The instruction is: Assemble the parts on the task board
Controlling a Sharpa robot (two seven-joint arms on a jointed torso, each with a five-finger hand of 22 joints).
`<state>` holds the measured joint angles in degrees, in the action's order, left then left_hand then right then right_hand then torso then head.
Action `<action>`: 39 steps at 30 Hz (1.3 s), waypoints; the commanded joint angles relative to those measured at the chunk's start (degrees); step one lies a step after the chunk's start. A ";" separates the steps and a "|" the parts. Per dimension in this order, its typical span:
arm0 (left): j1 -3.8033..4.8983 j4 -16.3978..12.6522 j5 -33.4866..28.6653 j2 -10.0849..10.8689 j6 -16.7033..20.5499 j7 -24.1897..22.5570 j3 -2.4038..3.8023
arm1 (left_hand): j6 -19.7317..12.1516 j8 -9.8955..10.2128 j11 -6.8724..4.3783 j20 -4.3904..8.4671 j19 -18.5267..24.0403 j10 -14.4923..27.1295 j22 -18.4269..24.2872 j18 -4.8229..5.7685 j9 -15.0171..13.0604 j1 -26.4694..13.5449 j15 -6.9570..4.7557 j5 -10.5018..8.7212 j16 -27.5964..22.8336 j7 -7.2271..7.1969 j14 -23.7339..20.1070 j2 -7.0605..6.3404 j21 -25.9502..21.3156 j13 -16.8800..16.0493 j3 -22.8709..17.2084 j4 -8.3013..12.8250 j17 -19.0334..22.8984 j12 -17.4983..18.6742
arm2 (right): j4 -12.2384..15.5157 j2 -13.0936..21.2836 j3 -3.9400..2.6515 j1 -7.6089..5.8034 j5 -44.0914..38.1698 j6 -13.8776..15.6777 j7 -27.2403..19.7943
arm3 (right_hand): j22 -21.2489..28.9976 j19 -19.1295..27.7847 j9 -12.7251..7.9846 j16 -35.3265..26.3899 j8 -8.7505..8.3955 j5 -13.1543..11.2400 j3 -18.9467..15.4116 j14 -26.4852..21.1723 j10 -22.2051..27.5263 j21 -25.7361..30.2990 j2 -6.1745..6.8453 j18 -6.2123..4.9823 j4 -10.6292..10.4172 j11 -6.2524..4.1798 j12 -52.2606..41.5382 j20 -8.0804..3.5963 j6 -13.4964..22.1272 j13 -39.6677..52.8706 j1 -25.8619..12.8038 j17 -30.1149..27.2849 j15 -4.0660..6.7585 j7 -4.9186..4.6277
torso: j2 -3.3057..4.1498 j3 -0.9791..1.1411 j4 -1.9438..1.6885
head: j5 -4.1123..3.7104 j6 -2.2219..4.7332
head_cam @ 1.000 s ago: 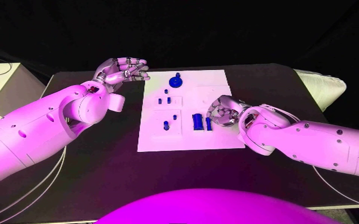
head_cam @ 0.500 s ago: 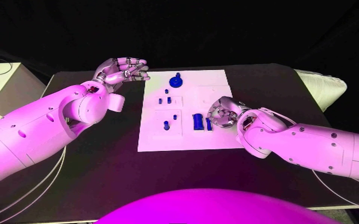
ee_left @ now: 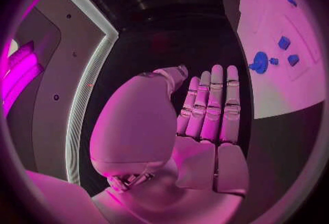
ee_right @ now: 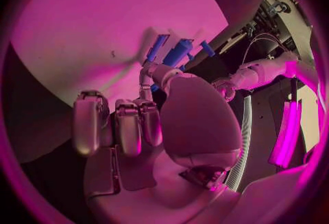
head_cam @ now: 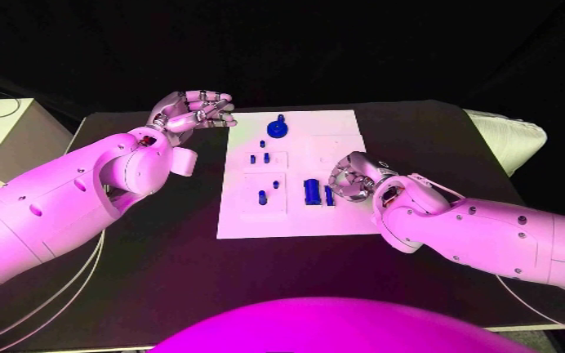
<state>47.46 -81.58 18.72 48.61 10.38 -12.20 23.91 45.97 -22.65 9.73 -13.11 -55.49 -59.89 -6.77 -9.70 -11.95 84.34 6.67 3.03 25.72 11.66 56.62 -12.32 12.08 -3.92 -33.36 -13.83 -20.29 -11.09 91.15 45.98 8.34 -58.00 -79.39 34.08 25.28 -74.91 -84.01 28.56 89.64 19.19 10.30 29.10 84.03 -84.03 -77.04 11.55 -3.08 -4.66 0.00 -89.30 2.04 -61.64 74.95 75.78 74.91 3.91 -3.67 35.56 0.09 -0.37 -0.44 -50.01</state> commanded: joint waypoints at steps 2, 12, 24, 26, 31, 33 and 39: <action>0.03 -0.07 0.05 -0.11 -0.88 -0.33 0.03 | -0.41 -0.22 0.05 -0.04 -0.50 0.24 0.05 -0.71 0.06 -0.50 -0.01 0.04 0.27 1.97 -0.45 0.00 -0.24 0.09 0.17 -0.32 -0.07 -0.17 | 0.48 0.51 0.09 0.23 -2.57 3.30 0.05 | -9.41 -3.82 -0.06 0.32 0.48 -0.33 -0.48 5.95 -5.53 0.13 0.98 0.50 -0.06 -0.61 -0.06 -0.52 -0.44 14.61 0.02 15.00 0.49 0.05 | -0.07 0.00 0.03 | 0.09 0.01; 0.01 0.16 0.05 -0.24 -0.83 -0.41 0.03 | -0.41 -0.22 0.05 -0.04 -0.50 0.24 0.05 -0.71 0.06 -0.50 -0.01 0.04 0.27 1.97 -0.45 0.00 -0.24 0.09 0.17 -0.32 -0.07 -0.17 | 2.13 2.78 -0.21 0.17 4.09 10.17 -10.15 | -9.11 -3.68 -0.77 0.14 0.45 -0.29 -2.20 5.86 -4.47 0.98 1.70 0.42 -1.44 0.32 1.36 -0.29 3.32 13.63 -0.16 14.60 -0.15 -1.19 | -0.25 -0.05 0.17 | 0.20 0.01; -0.04 1.75 -0.48 -1.40 -0.13 -1.00 -0.52 | -0.41 -0.22 0.05 -0.04 -0.50 0.24 0.05 -0.71 0.06 -0.50 -0.01 0.04 0.27 1.97 -0.45 0.00 -0.24 0.09 0.17 -0.32 -0.07 -0.17 | -0.84 3.38 -1.26 -1.70 32.06 9.64 -29.37 | -3.38 -0.79 -1.86 -2.79 0.73 2.36 -1.32 4.34 1.56 14.29 0.85 -1.88 -2.10 1.89 8.82 1.07 7.60 8.52 1.74 8.73 -1.54 -3.01 | -1.44 -0.40 0.93 | 0.55 0.01; -0.05 2.26 -0.66 -1.82 0.24 -1.33 -0.69 | -0.51 -0.40 0.06 -0.05 -0.54 0.30 0.11 -0.72 0.16 -0.48 0.00 0.04 0.33 1.97 -0.50 -0.02 -0.32 0.09 0.13 -0.42 -0.09 -0.25 | -2.57 2.98 -1.38 -2.21 37.15 8.19 -32.26 | 2.36 2.24 -1.99 -6.81 1.23 2.99 -0.38 2.26 6.72 26.58 0.81 -3.86 -1.93 2.27 15.25 1.39 8.77 3.98 2.13 2.16 -1.79 -3.39 | -1.78 -0.48 1.15 | 0.72 0.01; -0.07 3.52 -1.81 -2.89 2.27 -3.21 -0.97 | -0.66 -0.68 -0.07 -0.24 -0.02 0.44 0.37 -0.63 0.29 -0.36 0.14 0.04 -0.35 1.57 -1.48 0.05 -0.81 0.11 -0.10 -0.53 0.21 -0.30 | -8.18 1.19 -2.11 -3.04 48.99 4.46 -38.83 | 18.24 9.98 -2.48 -24.24 2.37 3.53 2.54 -7.03 26.22 55.10 1.45 -7.33 -1.54 3.25 43.86 2.33 11.97 -18.92 2.11 -18.76 -2.71 -4.57 | -2.27 -0.37 1.58 | 1.14 0.01; -0.08 4.04 -2.37 -3.36 3.05 -4.23 -1.05 | -0.59 -0.92 -0.21 -0.43 0.42 0.49 0.62 -0.62 0.39 -0.34 0.24 0.04 -1.32 1.21 -2.23 0.11 -1.27 0.16 -0.35 -0.70 0.57 -0.17 | -10.66 0.34 -2.50 -3.18 53.13 3.07 -40.88 | 20.52 11.44 -2.87 -33.20 2.33 3.46 3.43 -11.90 26.91 57.72 1.50 -7.22 -1.33 3.46 47.61 2.67 12.65 -22.87 2.16 -27.72 -2.90 -4.83 | -2.44 -0.29 1.61 | 1.34 0.27; -0.18 5.32 -3.91 -4.48 3.72 -6.77 -1.38 | -1.72 0.35 0.38 -2.23 3.42 1.91 2.49 -0.64 1.62 -5.07 1.74 -0.06 -8.18 0.99 -6.24 0.18 -4.65 0.21 4.37 -2.76 2.62 2.38 | -17.01 -2.19 -3.46 -3.37 62.95 -0.93 -45.32 | 27.65 15.04 -5.67 -51.34 0.34 3.24 3.86 -16.02 24.30 64.68 0.37 -7.32 0.62 3.96 62.35 3.34 11.55 -40.28 2.22 -37.05 -3.93 -4.89 | -2.97 0.00 1.71 | 2.03 1.75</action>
<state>47.34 -76.43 16.83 44.40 12.70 -15.40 22.53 44.53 -22.46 10.24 -15.36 -52.40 -58.36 -4.39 -9.70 -10.39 79.89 8.32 3.03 17.89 11.45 50.78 -12.14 7.62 -3.73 -29.32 -16.52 -17.76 -8.86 74.86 44.17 4.95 -61.32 -26.63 38.16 -13.65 -47.66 -68.96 23.10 39.30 19.80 13.53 32.98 68.02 -59.13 -12.68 12.42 -9.77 -4.41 3.74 -27.76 5.38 -49.74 35.72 78.18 38.22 -0.11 -8.21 32.98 -0.08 1.24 1.35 -48.89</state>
